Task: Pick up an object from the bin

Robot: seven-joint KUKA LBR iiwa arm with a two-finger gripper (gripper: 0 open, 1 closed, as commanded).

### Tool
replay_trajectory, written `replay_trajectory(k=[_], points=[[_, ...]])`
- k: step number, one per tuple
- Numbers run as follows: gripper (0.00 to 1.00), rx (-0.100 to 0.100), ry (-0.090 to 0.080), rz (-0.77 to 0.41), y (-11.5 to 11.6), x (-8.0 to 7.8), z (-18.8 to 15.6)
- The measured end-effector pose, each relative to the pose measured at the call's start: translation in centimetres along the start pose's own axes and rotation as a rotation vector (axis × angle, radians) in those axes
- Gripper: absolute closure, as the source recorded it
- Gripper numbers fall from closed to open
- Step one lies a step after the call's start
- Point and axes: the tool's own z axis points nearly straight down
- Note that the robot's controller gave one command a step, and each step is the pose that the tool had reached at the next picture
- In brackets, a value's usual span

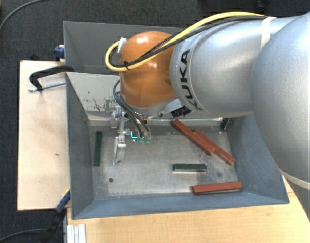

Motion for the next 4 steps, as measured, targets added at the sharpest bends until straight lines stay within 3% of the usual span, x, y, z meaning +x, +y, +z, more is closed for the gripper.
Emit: replay_trajectory(k=[1, 2, 3, 4], points=[[0.00, 0.000, -0.005, -0.243, -2.2, -4.8, 10.8], [0.00, 0.000, -0.007, -0.052, -13.1, -4.9, 10.7], [0.00, 0.002, -0.021, -0.026, -18.6, -5.5, 2.1], [0.00, 0.000, -0.014, -0.043, -24.5, -2.7, 10.8]])
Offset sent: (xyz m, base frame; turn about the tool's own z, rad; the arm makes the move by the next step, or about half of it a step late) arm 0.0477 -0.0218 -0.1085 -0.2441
